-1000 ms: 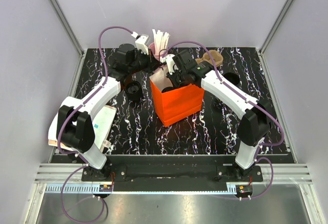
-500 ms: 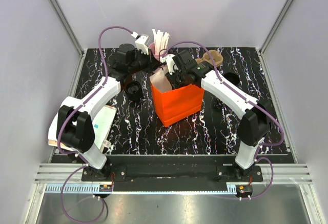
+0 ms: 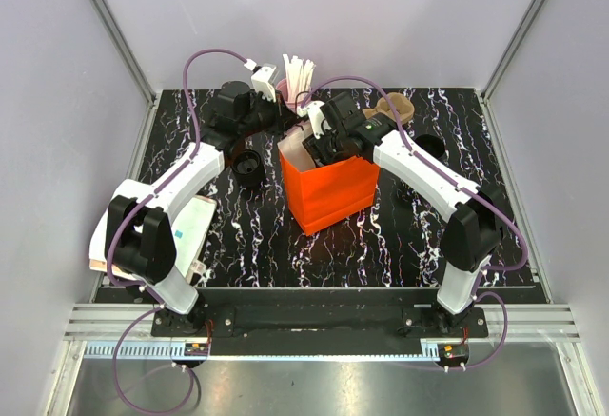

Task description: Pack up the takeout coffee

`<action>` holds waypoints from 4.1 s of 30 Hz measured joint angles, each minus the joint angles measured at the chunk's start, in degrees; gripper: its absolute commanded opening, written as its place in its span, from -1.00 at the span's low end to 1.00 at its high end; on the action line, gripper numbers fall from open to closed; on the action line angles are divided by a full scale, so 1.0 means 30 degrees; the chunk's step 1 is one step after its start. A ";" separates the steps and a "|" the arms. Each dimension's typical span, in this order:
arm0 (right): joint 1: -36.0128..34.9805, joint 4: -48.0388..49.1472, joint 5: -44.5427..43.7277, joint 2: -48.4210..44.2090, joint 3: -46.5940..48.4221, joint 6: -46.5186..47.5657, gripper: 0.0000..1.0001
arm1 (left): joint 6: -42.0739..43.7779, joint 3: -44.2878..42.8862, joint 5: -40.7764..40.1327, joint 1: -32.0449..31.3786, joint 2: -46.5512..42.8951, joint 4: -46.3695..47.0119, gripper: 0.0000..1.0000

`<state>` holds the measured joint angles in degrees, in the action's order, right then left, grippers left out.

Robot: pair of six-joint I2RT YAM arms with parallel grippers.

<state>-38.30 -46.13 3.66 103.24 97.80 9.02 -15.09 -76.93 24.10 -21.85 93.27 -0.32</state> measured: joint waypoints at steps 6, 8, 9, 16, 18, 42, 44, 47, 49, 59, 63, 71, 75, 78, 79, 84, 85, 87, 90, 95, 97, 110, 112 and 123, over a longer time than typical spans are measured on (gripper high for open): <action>-0.0080 -0.0015 0.0000 -0.0109 0.0000 0.0066 0.55 | 0.0015 0.0000 0.0007 -0.0087 0.0000 0.0000 -1.00; -0.0102 -0.0029 0.0000 -0.0248 0.0000 0.0087 0.63 | 0.0029 0.0000 0.0015 -0.0168 0.0000 0.0000 -1.00; -0.0109 -0.0029 0.0000 -0.0335 0.0000 0.0095 0.68 | 0.0051 0.0000 0.0022 -0.0219 0.0000 0.0000 -1.00; -0.0109 -0.0080 -0.0007 -0.0969 0.0044 0.0226 0.85 | 0.0459 0.0000 0.0044 -0.0597 0.0000 0.0007 -1.00; -0.0109 -0.0095 -0.0015 -0.1122 0.0087 0.0284 0.89 | 0.0583 0.0000 0.0087 -0.0692 0.0000 0.0007 -1.00; -0.0109 -0.1654 0.0146 -0.5952 0.1239 0.2790 0.99 | 0.2178 -0.1501 0.0364 -0.1770 0.0182 -0.1494 -0.97; -0.0109 -0.1872 0.0291 -0.6375 0.1297 0.2943 0.99 | 0.2310 -0.1588 0.0393 -0.1894 0.0226 -0.1712 -0.96; -0.0117 -0.2222 0.0612 -0.6921 0.1311 0.3096 0.99 | 0.2550 -0.2033 0.0481 -0.2106 0.0386 -0.2186 -0.94; -0.0117 -0.2317 0.0597 -0.7147 0.1311 0.3162 0.99 | 0.2674 -0.2426 0.0546 -0.2215 0.0561 -0.2390 -0.95; 0.2535 -0.1712 -0.1231 -0.8429 0.1319 0.2834 0.99 | 0.3315 -0.4954 0.0590 -0.2586 0.2011 -0.3898 -1.00; 0.4539 -0.0838 -0.2339 -0.8699 0.1115 0.2412 0.99 | 0.3526 -0.6135 0.0539 -0.2645 0.2776 -0.4605 -1.00; 0.5646 0.0933 -0.3847 -0.9617 -0.1005 0.2069 0.99 | 0.3723 -0.8138 0.0495 -0.3038 0.4226 -0.5676 -0.67; 0.6419 0.1501 -0.4080 -0.9719 -0.1807 0.1902 0.99 | 0.3883 -0.8247 0.0437 -0.3191 0.4306 -0.6054 -0.02; 0.6761 0.1792 -0.4058 -0.9879 -0.2317 0.1807 0.99 | 0.4036 -0.8313 0.0357 -0.3220 0.4284 -0.6215 0.15; 0.6841 0.1894 -0.4036 -0.9967 -0.2470 0.1749 0.99 | 0.4073 -0.8313 0.0342 -0.3220 0.4240 -0.6302 0.25; 0.7060 0.2033 -0.3912 -1.0360 -0.2718 0.1610 0.99 | 0.4269 -0.7766 0.0313 -0.3045 0.3169 -0.6586 0.53; 0.7096 0.2040 -0.3883 -1.0455 -0.2739 0.1596 0.99 | 0.4277 -0.7417 0.0313 -0.2943 0.2623 -0.6586 0.59; 0.7176 0.2040 -0.3854 -1.0622 -0.2754 0.1566 0.99 | 0.4357 -0.7002 0.0321 -0.2747 0.1734 -0.6543 0.76; 0.7293 0.2142 -0.3847 -1.0761 -0.2754 0.1566 1.00 | 0.4386 -0.6572 0.0321 -0.2142 0.0313 -0.6448 0.98; 0.7599 0.2397 -0.3840 -1.0841 -0.2973 0.1639 0.99 | 0.4444 -0.6543 0.0117 -0.0954 -0.1086 -0.6113 0.98; 0.7796 0.2470 -0.3847 -1.0885 -0.3198 0.1741 0.99 | 0.4619 -0.6543 -0.0146 -0.0546 -0.1180 -0.5894 0.98; 0.9406 0.2900 -0.3738 -1.1890 -0.5333 0.2135 0.99 | 0.5515 -0.9296 -0.2222 0.1705 0.4969 -0.3534 0.98; 0.9777 0.2987 -0.3643 -1.1883 -0.5348 0.2120 0.99 | 0.5530 -1.0389 -0.2484 0.2011 0.6404 -0.3337 0.98; 1.1300 0.3257 -0.2732 -1.1256 -0.5472 0.1712 0.99 | 0.5442 -1.4309 -0.2776 0.2215 1.0601 -0.1880 0.69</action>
<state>-4.40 -36.36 -4.54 69.47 81.38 14.15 1.23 -119.85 15.77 -15.20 125.08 -5.96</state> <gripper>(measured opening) 0.994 0.871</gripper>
